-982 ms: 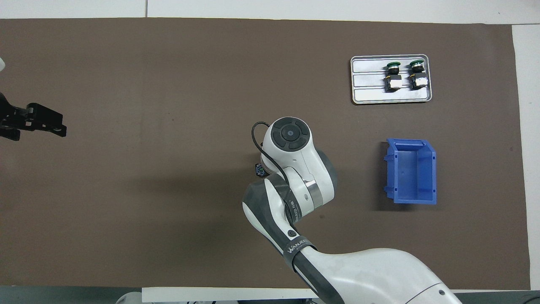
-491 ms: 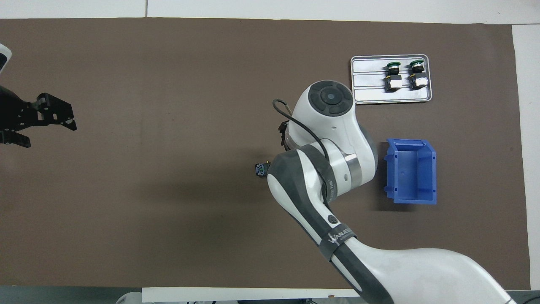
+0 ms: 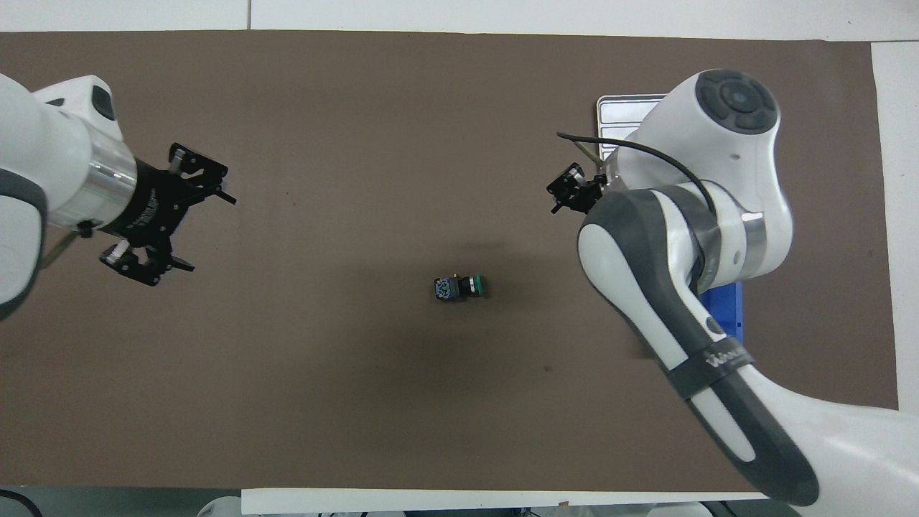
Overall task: Place and press button with both arms
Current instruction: 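Withdraw the right gripper while the left gripper moves toward the button, then move the left gripper above the green button on the table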
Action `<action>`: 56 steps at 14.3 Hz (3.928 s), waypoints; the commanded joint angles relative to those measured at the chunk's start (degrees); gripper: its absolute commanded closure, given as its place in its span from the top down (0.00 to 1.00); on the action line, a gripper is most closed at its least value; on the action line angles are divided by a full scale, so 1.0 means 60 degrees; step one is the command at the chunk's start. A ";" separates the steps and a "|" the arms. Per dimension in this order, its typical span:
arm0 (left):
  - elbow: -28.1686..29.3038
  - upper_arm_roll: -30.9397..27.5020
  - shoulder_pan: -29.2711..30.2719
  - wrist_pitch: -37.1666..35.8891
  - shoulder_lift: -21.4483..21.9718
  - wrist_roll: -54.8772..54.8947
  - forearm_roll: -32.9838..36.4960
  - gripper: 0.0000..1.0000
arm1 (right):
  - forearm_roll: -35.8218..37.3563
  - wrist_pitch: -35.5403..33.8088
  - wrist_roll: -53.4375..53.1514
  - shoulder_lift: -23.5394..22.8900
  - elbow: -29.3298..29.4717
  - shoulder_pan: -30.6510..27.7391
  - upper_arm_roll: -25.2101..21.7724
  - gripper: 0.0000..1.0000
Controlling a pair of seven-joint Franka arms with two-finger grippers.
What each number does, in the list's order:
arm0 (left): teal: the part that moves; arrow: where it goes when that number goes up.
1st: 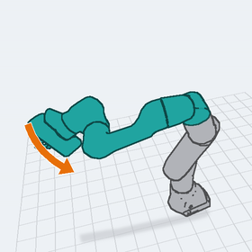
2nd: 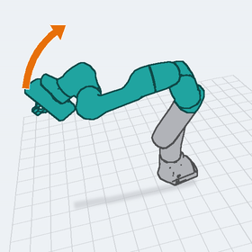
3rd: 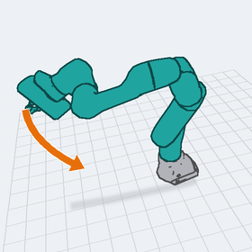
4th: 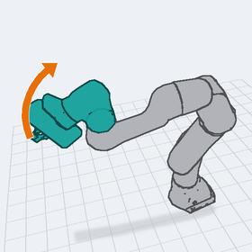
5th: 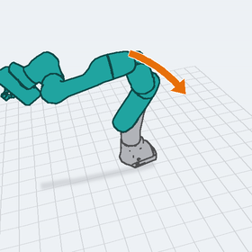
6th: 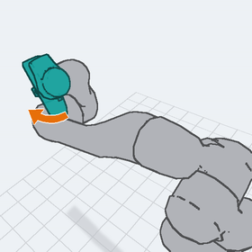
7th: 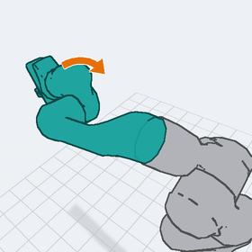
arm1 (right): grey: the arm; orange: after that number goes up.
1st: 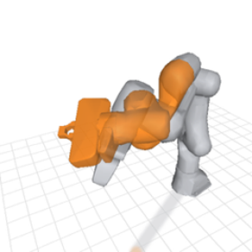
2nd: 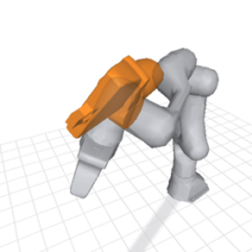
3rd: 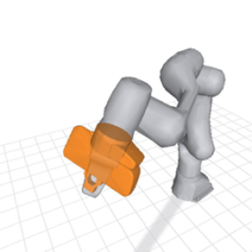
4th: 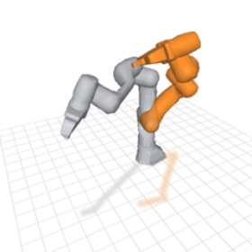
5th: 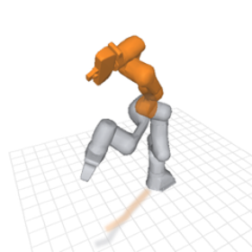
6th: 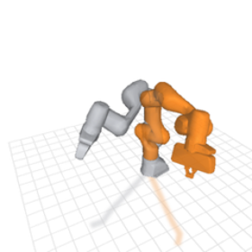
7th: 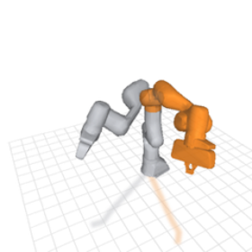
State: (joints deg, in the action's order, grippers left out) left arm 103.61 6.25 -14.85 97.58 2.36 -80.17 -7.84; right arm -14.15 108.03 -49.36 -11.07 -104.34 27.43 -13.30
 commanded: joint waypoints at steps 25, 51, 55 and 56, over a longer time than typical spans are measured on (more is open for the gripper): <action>-0.0144 -0.0148 -0.5084 0.4654 -0.4495 -1.0604 0.1219 0.95 | 0.2270 -0.3444 0.7592 0.2518 0.1555 -0.6125 0.3638 0.99; -0.0100 -0.0119 -0.3974 0.5050 -0.3546 -0.9227 0.0927 0.00 | 0.2255 -0.3766 0.7216 0.2606 0.1452 -0.5231 0.2304 0.99; -0.0100 -0.0118 -0.3254 0.5035 -0.2972 -0.7095 -0.1366 0.00 | 0.2255 -0.3766 0.7216 0.2606 0.1452 -0.5217 0.2304 0.99; -0.0056 -0.0118 -0.3137 0.5122 -0.2957 -0.6349 -0.2360 0.00 | 0.2255 -0.3766 0.7216 0.2606 0.1452 -0.5217 0.2304 0.99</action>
State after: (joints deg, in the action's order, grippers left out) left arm 101.69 5.18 -34.83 128.14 -16.41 -124.66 -14.87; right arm -0.75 85.90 -5.43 3.69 -95.03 -3.82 0.45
